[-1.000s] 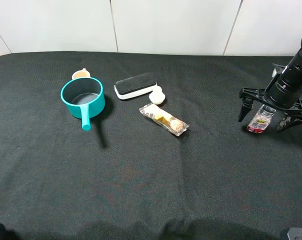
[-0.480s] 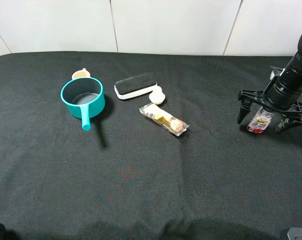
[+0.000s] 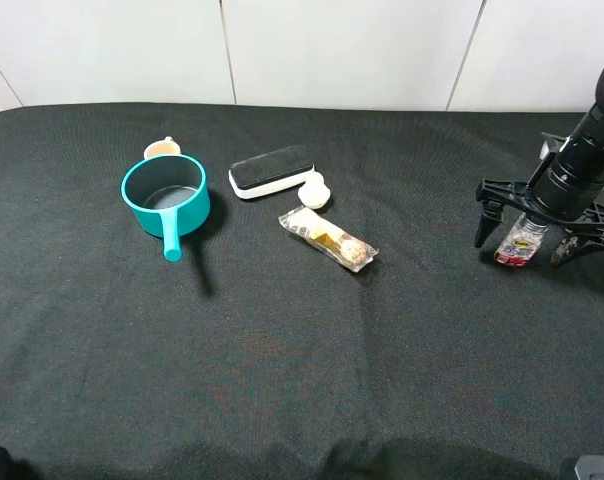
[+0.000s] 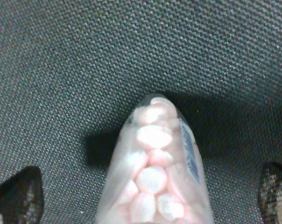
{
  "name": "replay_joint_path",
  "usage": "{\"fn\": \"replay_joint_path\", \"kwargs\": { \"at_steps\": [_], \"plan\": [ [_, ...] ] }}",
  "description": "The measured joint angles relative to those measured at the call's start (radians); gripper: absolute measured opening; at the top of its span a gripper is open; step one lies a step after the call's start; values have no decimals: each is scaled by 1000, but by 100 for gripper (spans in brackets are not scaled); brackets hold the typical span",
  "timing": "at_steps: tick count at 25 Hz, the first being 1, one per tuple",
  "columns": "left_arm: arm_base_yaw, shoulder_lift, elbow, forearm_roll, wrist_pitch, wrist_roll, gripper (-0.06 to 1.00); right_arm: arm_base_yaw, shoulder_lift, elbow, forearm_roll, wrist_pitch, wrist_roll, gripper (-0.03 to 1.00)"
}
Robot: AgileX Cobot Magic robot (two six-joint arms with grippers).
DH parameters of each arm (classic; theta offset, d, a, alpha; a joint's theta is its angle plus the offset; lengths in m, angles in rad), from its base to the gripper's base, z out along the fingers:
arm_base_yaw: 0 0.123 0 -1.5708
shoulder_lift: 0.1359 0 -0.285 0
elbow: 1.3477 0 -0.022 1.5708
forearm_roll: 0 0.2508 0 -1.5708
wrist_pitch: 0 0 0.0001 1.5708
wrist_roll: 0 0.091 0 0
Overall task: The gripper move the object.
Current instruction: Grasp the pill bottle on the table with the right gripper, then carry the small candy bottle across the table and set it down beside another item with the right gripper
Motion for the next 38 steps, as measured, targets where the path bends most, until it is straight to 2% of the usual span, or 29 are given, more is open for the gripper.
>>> {"fn": "replay_joint_path", "kwargs": {
  "at_steps": [15, 35, 38],
  "plan": [
    [0, 0, 0, 0, 0, 0, 99, 0, 0, 0, 0, -6, 0, 35],
    [0, 0, 0, 0, 0, 0, 99, 0, 0, 0, 0, -12, -73, 34],
    [0, 0, 0, 0, 0, 0, 99, 0, 0, -19, -2, 22, -85, 34]
  ]
}}
